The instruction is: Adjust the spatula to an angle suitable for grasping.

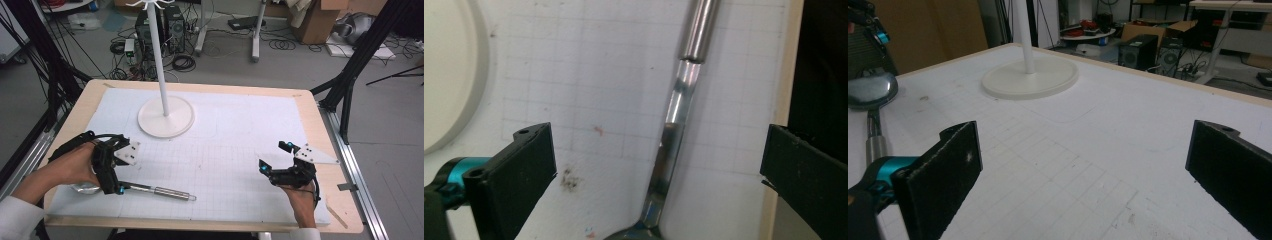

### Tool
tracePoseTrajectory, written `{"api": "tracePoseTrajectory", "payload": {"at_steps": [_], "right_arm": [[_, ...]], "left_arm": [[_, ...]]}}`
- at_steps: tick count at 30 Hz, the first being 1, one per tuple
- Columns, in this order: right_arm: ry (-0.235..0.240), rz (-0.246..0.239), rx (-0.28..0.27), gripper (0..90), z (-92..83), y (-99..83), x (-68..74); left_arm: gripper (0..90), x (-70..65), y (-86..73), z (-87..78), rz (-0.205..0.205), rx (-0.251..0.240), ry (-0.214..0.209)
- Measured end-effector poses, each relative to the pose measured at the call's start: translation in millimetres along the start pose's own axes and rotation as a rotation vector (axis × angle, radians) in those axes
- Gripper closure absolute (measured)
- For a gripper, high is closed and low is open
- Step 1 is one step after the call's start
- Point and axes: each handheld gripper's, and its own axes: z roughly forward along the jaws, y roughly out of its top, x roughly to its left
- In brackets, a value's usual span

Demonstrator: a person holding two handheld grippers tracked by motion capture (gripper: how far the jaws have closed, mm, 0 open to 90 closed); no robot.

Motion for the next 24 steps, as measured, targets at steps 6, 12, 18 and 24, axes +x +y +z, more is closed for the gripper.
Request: {"api": "tracePoseTrajectory", "payload": {"at_steps": [6,12,18,24], "right_arm": [[0.0,-0.007,-0.01,0.4,-0.2,0.7,0.2],[0.002,-0.002,-0.008,0.4,-0.8,0.7,-0.2],[0.0,-0.007,-0.015,0.4,-1.9,1.7,0.8],[-0.003,-0.019,-0.02,0.4,-1.7,2.0,0.9]], "left_arm": [[1.8,-2.7,8.0,12.8,0.028,0.026,-0.039],[1.8,-6.0,12.2,24.3,0.053,0.062,-0.065],[3.3,-9.0,14.5,40.5,0.066,0.105,-0.072],[3.9,-9.6,13.1,52.1,0.071,0.157,-0.066]]}}
